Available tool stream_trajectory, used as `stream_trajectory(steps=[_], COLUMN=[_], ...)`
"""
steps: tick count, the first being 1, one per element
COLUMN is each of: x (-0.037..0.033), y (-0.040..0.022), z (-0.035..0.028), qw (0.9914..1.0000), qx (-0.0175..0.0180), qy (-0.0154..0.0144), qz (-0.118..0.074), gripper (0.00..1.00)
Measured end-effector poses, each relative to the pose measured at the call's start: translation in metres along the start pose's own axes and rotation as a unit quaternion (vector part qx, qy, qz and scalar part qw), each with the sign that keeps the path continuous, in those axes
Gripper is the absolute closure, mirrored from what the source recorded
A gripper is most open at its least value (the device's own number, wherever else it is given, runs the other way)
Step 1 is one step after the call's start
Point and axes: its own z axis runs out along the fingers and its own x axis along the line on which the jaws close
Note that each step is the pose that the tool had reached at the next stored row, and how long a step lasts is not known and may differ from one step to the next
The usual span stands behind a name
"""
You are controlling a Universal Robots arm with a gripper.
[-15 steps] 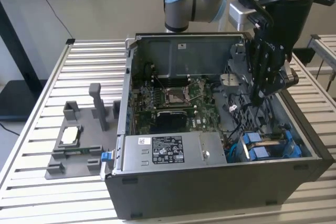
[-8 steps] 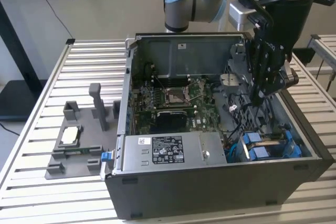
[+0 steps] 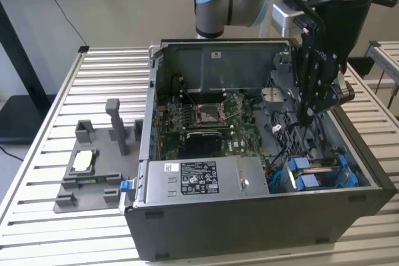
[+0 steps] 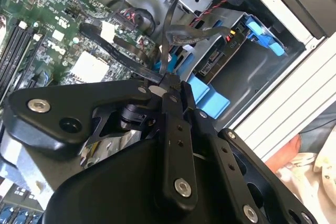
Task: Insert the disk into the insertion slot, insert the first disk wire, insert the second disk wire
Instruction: 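Insert the second disk wire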
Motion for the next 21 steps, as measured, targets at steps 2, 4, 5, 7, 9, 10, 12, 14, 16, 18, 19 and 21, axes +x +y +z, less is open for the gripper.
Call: stream_trajectory(steps=[2, 4, 5, 7, 9, 10, 12, 14, 16, 18, 19, 21], x=[0.0005, 0.0021, 0.0030, 0.0051, 0.0076, 0.0090, 0.0115, 0.0140, 0.0165, 0.0189, 0.0199, 0.0218], y=[0.0001, 0.0001, 0.0001, -0.0001, -0.0002, -0.0003, -0.0007, -0.0013, -0.0020, -0.0031, -0.0036, -0.0047], z=[0.0002, 0.0007, 0.0011, 0.0022, 0.0037, 0.0044, 0.0052, 0.0061, 0.0072, 0.0081, 0.0086, 0.0095], qw=[1.00000, 0.99999, 0.99997, 0.99993, 0.99990, 0.99989, 0.99989, 0.99988, 0.99988, 0.99987, 0.99986, 0.99983], qx=[-0.0005, -0.0048, -0.0075, -0.0121, -0.0143, -0.0144, -0.0143, -0.0142, -0.0140, -0.0138, -0.0140, -0.0152], qy=[0.0000, -0.0004, -0.0006, -0.0011, -0.0013, -0.0015, -0.0032, -0.0052, -0.0069, -0.0085, -0.0091, -0.0106], qz=[0.000, 0.000, 0.001, 0.001, 0.001, 0.001, 0.002, 0.002, 0.002, 0.002, 0.002, 0.002], gripper=[0.84, 0.84, 0.84, 0.84, 0.84, 0.84, 0.84, 0.84, 0.84, 0.84, 0.84, 0.84])
